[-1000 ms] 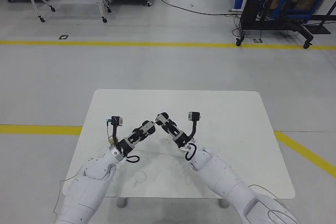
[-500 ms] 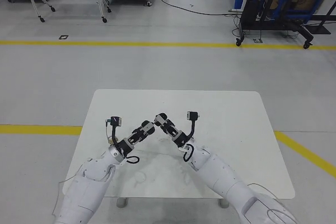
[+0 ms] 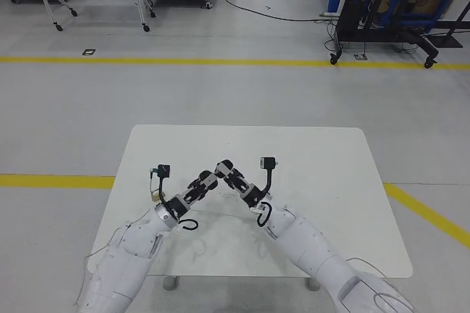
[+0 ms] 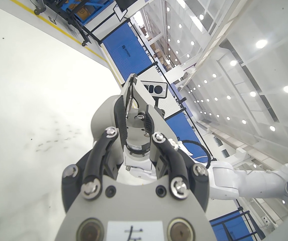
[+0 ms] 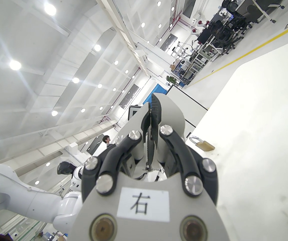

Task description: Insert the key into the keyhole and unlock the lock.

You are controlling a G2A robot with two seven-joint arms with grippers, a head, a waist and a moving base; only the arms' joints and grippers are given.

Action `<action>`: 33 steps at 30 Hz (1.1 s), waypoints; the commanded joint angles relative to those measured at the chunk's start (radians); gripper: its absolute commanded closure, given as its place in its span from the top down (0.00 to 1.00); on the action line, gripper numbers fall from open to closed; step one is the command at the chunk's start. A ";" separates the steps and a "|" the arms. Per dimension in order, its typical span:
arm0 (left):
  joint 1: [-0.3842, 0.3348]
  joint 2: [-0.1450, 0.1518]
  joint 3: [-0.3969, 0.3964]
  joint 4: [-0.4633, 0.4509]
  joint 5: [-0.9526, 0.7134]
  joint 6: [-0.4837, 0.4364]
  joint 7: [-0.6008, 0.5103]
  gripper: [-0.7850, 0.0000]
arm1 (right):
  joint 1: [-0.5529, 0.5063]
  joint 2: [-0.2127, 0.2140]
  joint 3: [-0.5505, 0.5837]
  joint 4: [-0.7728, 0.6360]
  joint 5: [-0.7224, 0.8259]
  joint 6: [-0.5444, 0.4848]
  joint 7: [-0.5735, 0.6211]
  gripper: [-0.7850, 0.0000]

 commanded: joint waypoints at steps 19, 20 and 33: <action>-0.021 0.006 -0.026 0.042 -0.098 -0.019 -0.039 0.00 | -0.013 0.000 0.027 -0.013 0.007 0.000 0.044 1.00; -0.023 0.008 -0.034 0.047 -0.118 -0.022 -0.048 0.00 | -0.013 0.000 0.027 -0.013 0.007 0.000 0.044 1.00; -0.036 0.032 -0.054 0.047 -0.225 -0.057 -0.328 0.00 | 0.007 0.122 0.158 -0.097 -0.235 0.000 0.343 1.00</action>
